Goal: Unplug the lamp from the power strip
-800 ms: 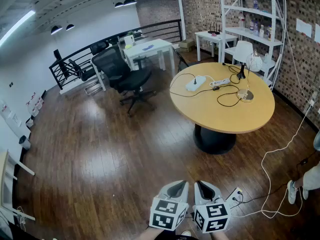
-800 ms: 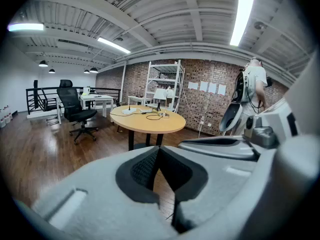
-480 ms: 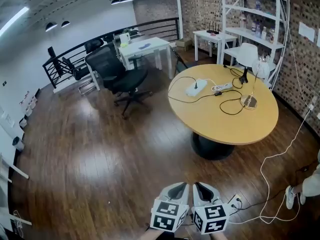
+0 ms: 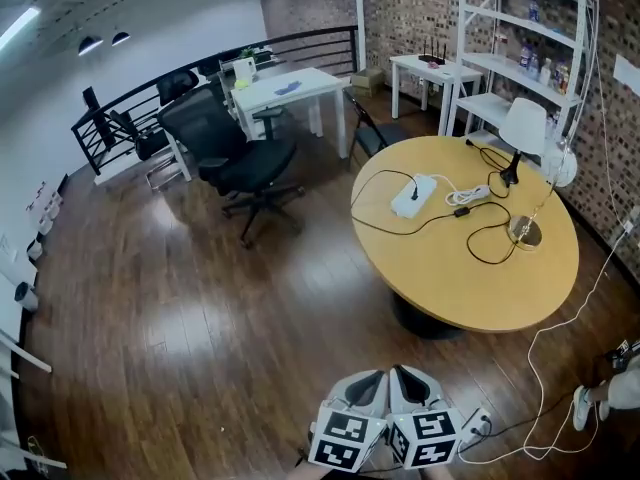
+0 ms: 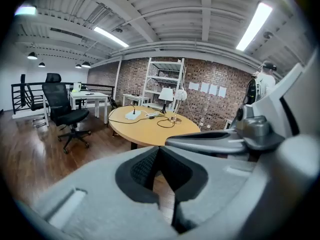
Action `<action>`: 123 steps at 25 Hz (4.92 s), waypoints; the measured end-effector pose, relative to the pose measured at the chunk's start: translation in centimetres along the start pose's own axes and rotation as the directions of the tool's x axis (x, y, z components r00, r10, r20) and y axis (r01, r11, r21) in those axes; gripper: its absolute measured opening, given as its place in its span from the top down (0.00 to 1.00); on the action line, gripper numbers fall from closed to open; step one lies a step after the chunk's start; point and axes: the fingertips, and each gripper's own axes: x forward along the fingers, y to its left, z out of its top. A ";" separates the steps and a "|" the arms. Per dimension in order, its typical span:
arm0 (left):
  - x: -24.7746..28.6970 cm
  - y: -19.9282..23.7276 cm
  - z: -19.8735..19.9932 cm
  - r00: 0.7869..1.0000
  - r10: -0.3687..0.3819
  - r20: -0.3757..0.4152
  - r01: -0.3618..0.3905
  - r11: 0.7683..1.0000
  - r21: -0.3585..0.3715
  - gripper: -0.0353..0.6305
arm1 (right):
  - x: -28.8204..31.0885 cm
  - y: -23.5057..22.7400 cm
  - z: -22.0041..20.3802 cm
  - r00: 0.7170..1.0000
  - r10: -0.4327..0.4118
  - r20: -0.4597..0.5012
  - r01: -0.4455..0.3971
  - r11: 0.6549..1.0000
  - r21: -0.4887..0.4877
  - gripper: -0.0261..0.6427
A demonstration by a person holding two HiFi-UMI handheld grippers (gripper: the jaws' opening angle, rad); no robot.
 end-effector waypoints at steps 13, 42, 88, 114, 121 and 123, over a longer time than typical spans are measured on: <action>4.0 6.6 2.8 0.998 -0.059 -0.020 0.059 0.998 0.008 0.95 | 7.5 -0.2 3.0 0.998 -0.055 -0.007 0.055 0.998 0.015 0.96; 27.0 14.1 15.9 0.996 -0.073 -0.055 0.078 0.993 0.085 0.95 | 24.4 -17.5 14.9 0.996 -0.080 0.030 0.079 0.996 0.031 0.93; 55.7 26.2 17.3 0.835 -0.215 -0.506 0.539 0.502 0.676 0.95 | 47.1 -35.5 17.0 0.876 -0.342 -0.339 0.377 0.925 0.042 0.84; 55.6 24.9 16.1 0.911 -0.144 -0.388 0.357 -0.199 0.913 0.95 | 49.8 -36.8 15.0 0.824 -0.317 -0.470 0.430 0.890 0.154 0.87; 55.7 22.6 18.0 0.929 -0.241 -0.279 0.258 -0.117 0.959 0.95 | 48.9 -37.1 14.9 0.812 -0.340 -0.474 0.440 0.891 0.114 0.87; 55.4 23.0 16.9 0.916 -0.211 -0.342 0.309 -0.175 0.935 0.95 | 48.8 -37.1 14.7 0.815 -0.341 -0.469 0.432 0.897 0.098 0.87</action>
